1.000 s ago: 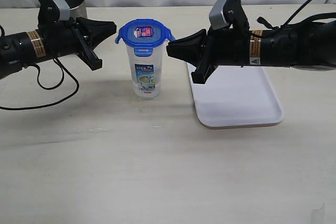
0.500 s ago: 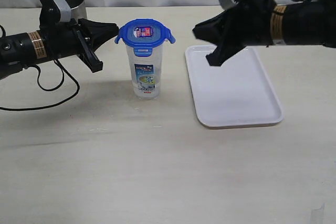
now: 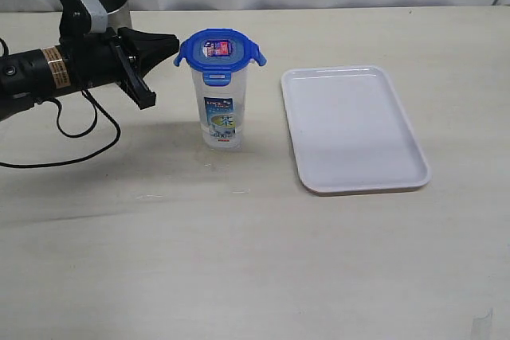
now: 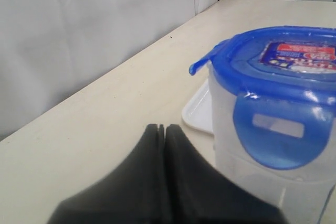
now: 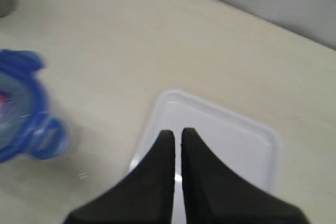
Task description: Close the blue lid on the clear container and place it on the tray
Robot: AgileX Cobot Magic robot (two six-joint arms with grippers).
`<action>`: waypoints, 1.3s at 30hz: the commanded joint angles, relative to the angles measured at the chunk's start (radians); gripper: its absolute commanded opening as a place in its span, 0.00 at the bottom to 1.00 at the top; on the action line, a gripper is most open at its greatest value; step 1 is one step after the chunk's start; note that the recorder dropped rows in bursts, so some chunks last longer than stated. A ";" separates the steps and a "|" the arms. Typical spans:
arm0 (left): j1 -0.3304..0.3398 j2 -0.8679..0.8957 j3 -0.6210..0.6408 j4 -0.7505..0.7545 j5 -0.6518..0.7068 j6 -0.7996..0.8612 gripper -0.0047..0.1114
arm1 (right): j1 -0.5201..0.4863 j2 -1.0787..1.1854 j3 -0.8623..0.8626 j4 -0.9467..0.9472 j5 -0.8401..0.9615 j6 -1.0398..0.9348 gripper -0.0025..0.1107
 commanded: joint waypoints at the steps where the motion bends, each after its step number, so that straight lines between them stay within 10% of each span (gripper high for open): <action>1: 0.000 0.002 -0.006 -0.007 -0.004 -0.004 0.04 | 0.020 0.076 -0.179 0.466 0.142 -0.371 0.06; 39: 0.000 0.002 -0.006 -0.006 -0.005 -0.006 0.04 | 0.125 0.382 -0.338 0.432 0.186 -0.350 0.06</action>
